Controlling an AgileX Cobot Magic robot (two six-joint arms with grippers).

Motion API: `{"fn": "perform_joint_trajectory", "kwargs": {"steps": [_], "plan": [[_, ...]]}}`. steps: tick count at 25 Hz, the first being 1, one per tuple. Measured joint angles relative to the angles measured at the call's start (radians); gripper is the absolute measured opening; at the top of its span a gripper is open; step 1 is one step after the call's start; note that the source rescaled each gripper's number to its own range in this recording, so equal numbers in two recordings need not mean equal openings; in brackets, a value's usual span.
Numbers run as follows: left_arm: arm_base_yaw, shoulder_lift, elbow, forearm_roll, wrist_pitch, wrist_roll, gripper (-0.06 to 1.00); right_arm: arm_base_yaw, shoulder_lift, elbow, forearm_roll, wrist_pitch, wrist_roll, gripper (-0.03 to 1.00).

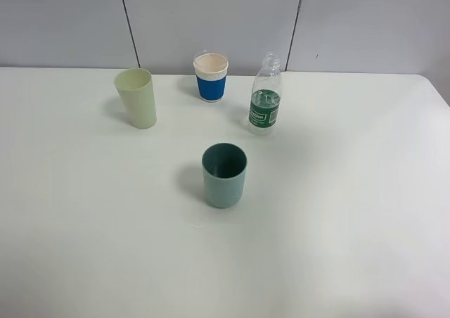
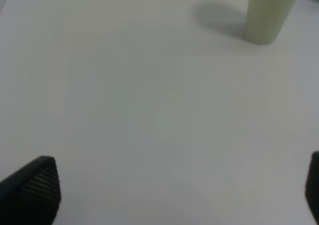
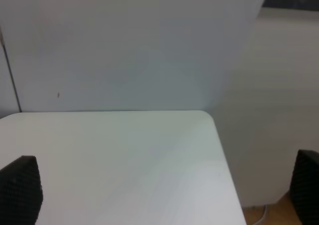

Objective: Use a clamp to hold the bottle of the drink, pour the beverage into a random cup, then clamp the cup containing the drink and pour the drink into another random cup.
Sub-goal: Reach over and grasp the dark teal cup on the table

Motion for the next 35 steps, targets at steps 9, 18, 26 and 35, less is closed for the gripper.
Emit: {"fn": "perform_joint_trajectory", "kwargs": {"steps": [9,18,26,35], "plan": [[0.000,0.000,0.000,0.000,0.000,0.000,1.00,-0.001,-0.262,0.075,-0.031,0.145,-0.001,1.00],[0.000,0.000,0.000,0.000,0.000,0.000,1.00,-0.001,-0.502,0.277,-0.006,0.160,-0.001,1.00],[0.000,0.000,0.000,0.000,0.000,0.000,1.00,-0.001,-0.635,0.361,0.005,0.192,-0.001,1.00],[0.000,0.000,0.000,0.000,0.000,0.000,1.00,-0.001,-0.768,0.463,0.114,0.249,-0.001,1.00]]}}
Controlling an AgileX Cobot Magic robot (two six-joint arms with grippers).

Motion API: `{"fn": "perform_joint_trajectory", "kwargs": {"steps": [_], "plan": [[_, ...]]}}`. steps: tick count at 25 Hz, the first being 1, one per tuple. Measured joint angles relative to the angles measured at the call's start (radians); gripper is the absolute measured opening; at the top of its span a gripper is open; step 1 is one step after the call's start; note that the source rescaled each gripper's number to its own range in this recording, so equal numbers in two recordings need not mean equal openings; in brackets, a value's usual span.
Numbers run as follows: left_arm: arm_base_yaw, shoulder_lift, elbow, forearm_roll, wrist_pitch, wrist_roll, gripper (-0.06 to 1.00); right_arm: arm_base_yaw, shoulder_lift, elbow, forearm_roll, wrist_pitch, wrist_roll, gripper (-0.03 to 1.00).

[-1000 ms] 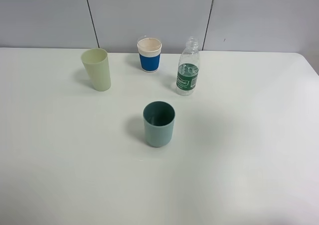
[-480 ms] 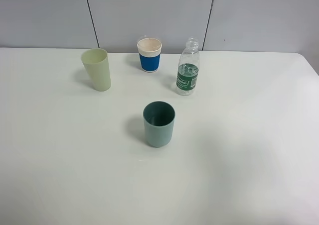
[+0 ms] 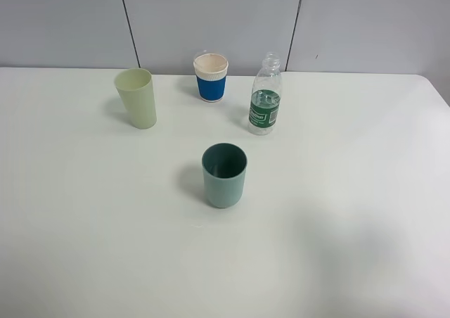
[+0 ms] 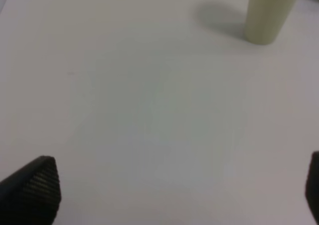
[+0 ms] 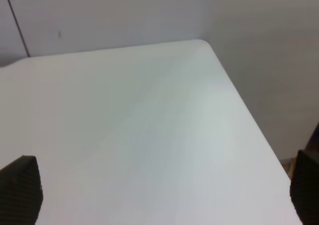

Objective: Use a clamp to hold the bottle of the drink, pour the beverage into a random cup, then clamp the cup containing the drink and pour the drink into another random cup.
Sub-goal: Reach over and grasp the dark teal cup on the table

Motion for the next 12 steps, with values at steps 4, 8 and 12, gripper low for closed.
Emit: {"fn": "perform_joint_trajectory", "kwargs": {"steps": [4,8,12], "plan": [[0.000,0.000,0.000,0.000,0.000,0.000,1.00,0.000,-0.033,0.002,0.003,-0.003,0.000,1.00],[0.000,0.000,0.000,0.000,0.000,0.000,1.00,0.000,-0.034,0.002,0.003,-0.003,0.001,1.00],[0.000,0.000,0.000,0.000,0.000,0.000,1.00,0.000,-0.034,-0.007,0.014,0.026,0.002,1.00]]}}
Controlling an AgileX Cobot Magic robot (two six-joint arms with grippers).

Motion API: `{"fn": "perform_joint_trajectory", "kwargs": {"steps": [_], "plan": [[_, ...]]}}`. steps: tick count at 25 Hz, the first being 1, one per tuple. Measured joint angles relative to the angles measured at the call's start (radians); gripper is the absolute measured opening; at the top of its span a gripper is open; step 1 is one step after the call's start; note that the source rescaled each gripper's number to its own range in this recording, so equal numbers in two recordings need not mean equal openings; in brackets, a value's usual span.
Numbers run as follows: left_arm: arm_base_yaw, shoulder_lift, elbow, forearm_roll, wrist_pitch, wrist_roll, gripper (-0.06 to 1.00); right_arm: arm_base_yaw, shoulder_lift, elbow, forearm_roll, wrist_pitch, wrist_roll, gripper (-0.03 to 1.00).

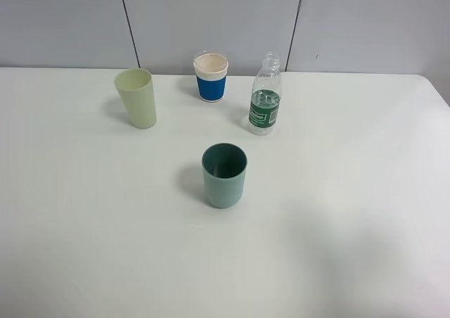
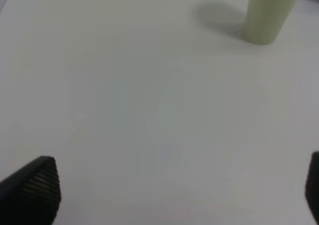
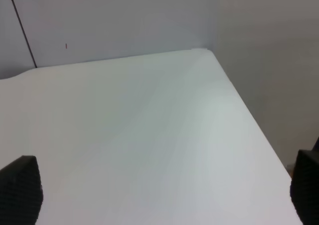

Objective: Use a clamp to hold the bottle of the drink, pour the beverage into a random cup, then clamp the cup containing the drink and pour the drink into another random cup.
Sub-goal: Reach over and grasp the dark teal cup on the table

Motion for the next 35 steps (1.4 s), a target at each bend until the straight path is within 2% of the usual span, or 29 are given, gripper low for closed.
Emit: {"fn": "perform_joint_trajectory", "kwargs": {"steps": [7,12,20,29,35], "plan": [[0.000,0.000,0.000,0.000,0.000,0.000,1.00,0.000,-0.001,-0.031,0.039,0.099,0.000,1.00],[0.000,0.000,0.000,0.000,0.000,0.000,1.00,0.000,-0.001,-0.028,0.082,0.219,0.000,1.00],[0.000,0.000,0.000,0.000,0.000,0.000,1.00,0.000,-0.001,-0.022,0.165,0.222,-0.054,1.00],[0.000,0.000,0.000,0.000,0.000,0.000,1.00,0.000,-0.001,-0.022,0.165,0.222,-0.066,1.00],[0.000,0.000,0.000,0.000,0.000,0.000,1.00,0.000,-0.001,-0.022,0.169,0.222,-0.113,1.00]]}}
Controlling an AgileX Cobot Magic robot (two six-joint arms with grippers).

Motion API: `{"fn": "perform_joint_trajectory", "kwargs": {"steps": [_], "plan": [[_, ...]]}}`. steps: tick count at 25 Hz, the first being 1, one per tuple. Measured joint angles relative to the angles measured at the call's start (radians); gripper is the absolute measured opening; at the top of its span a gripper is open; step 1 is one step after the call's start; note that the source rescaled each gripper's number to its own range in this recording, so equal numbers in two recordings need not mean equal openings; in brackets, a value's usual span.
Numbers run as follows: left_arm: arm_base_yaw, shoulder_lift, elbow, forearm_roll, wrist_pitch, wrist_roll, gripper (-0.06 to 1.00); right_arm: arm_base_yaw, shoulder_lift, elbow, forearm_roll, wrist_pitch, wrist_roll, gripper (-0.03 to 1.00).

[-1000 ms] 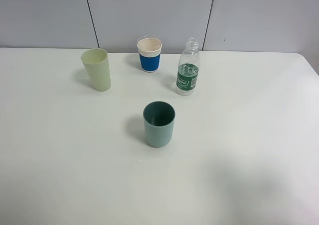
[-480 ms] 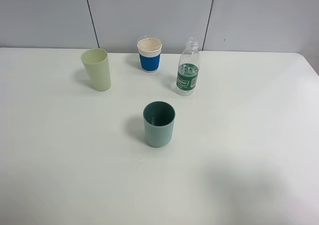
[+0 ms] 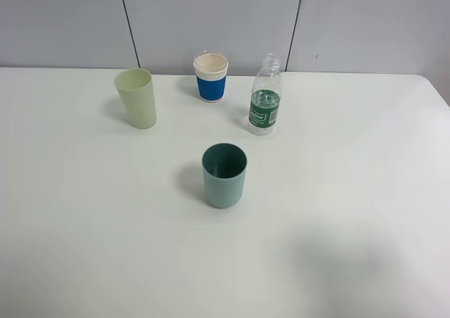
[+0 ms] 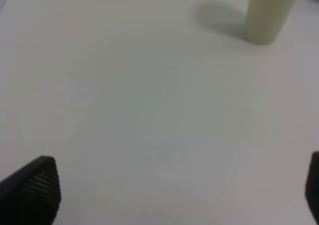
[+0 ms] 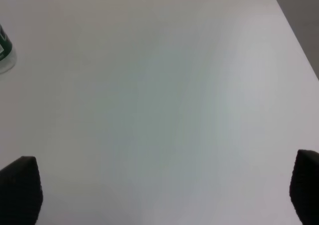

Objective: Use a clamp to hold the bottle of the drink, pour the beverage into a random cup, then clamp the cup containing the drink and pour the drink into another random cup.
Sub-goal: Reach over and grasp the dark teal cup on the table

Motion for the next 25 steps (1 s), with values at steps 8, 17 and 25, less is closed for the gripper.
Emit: {"fn": "perform_joint_trajectory", "kwargs": {"steps": [8,17,25], "plan": [[0.000,0.000,0.000,0.000,0.000,0.000,1.00,0.000,0.000,0.000,0.023,0.000,0.000,1.00],[0.000,0.000,0.000,0.000,0.000,0.000,1.00,0.000,0.000,0.000,0.023,0.000,0.000,1.00],[0.000,0.000,0.000,0.000,0.000,0.000,1.00,0.000,0.000,0.000,0.023,0.000,0.000,1.00]]}}
